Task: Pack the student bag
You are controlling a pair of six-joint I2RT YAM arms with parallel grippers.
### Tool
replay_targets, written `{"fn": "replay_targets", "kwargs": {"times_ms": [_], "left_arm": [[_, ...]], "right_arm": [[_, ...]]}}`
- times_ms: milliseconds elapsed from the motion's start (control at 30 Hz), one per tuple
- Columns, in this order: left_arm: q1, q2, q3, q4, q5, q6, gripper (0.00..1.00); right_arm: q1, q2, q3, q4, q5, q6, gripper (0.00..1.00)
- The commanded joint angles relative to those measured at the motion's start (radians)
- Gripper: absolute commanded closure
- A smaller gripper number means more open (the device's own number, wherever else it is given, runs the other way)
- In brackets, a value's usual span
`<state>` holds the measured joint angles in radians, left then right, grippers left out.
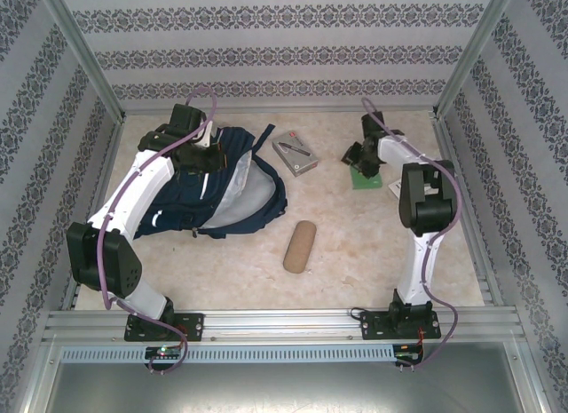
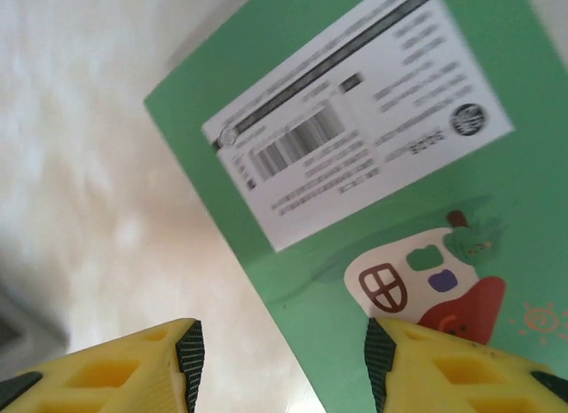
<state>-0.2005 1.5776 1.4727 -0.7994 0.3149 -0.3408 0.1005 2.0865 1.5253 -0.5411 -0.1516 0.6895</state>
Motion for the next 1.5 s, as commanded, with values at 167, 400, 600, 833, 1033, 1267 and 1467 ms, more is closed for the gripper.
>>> {"fn": "replay_targets", "kwargs": {"times_ms": [167, 400, 600, 833, 1033, 1267, 1467], "left_arm": [[0.016, -0.021, -0.011, 0.023, 0.071, 0.003, 0.88], [0.015, 0.014, -0.005, 0.067, 0.136, -0.023, 0.67], [-0.042, 0.051, 0.028, 0.111, 0.174, -0.061, 0.52], [-0.2, 0.168, 0.086, 0.19, 0.166, -0.127, 0.5], [-0.316, 0.294, 0.161, 0.229, 0.141, -0.151, 0.48], [-0.394, 0.417, 0.238, 0.253, 0.146, -0.161, 0.48], [-0.441, 0.51, 0.28, 0.257, 0.151, -0.164, 0.49]], "right_arm": [[0.119, -0.26, -0.405, 0.008, -0.016, 0.111, 0.47], [0.109, -0.573, -0.727, -0.022, 0.055, 0.11, 0.46], [0.011, -0.823, -0.82, -0.064, 0.057, 0.038, 0.41], [-0.041, -0.97, -0.881, -0.144, 0.172, 0.081, 0.27], [-0.107, -0.933, -0.925, -0.051, 0.144, 0.074, 0.25], [-0.108, -0.73, -0.827, 0.07, 0.049, -0.017, 0.27], [-0.101, -0.658, -0.752, 0.104, -0.008, -0.078, 0.29]]}}
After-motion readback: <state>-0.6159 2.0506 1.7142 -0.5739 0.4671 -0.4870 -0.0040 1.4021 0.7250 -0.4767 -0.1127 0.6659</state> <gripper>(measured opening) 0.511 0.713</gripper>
